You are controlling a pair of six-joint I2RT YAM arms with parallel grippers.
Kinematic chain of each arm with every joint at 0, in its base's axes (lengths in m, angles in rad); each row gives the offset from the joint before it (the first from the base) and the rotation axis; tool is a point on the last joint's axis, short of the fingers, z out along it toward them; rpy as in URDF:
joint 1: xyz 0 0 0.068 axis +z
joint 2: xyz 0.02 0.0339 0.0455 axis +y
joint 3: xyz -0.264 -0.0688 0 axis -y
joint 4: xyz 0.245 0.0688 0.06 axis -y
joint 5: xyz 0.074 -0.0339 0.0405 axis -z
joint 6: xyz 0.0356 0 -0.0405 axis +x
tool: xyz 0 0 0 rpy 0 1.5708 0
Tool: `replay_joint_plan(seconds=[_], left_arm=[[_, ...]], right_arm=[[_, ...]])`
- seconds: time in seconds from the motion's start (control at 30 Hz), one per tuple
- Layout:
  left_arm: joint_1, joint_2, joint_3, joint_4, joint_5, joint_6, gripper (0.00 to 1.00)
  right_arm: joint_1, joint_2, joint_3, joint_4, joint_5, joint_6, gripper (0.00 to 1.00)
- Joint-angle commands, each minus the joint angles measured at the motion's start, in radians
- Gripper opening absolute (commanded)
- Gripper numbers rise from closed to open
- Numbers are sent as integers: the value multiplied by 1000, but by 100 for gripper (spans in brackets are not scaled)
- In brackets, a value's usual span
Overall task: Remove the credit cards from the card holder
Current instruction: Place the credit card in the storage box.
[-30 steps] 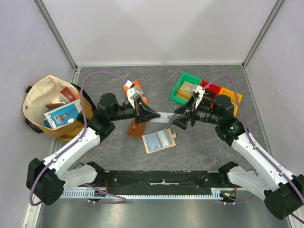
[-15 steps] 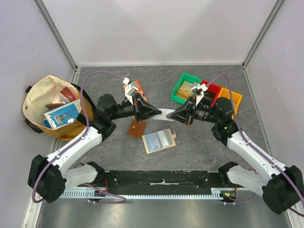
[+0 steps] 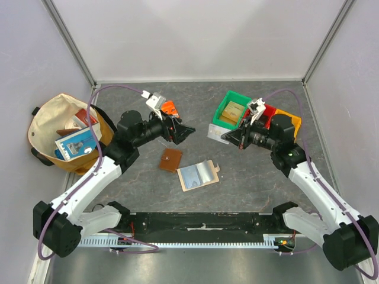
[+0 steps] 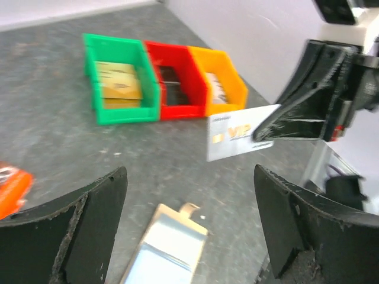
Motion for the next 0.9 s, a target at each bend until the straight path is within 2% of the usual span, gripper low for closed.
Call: replay_joint_plan(seconds=[0.0,0.13,0.3,0.47,0.87], left_arm=[[17,-48,73,-162,-302,103,93],[19,-71,83,-201,-399,131,93],[16,-95,82,-212,-457,155,93],[16,-101,83,-217,-468,160,93],[17,-114,80,-221,-471,166,92]], right_arm=[[-83,15,131,-325,256,-96,0],[-233,79,209,-508,487,-98,0],[-451,108,286,-585,636,-69,0],[-526,202,321,-657,772,-94,0],[-608,452,393,-597,433,-100,0]])
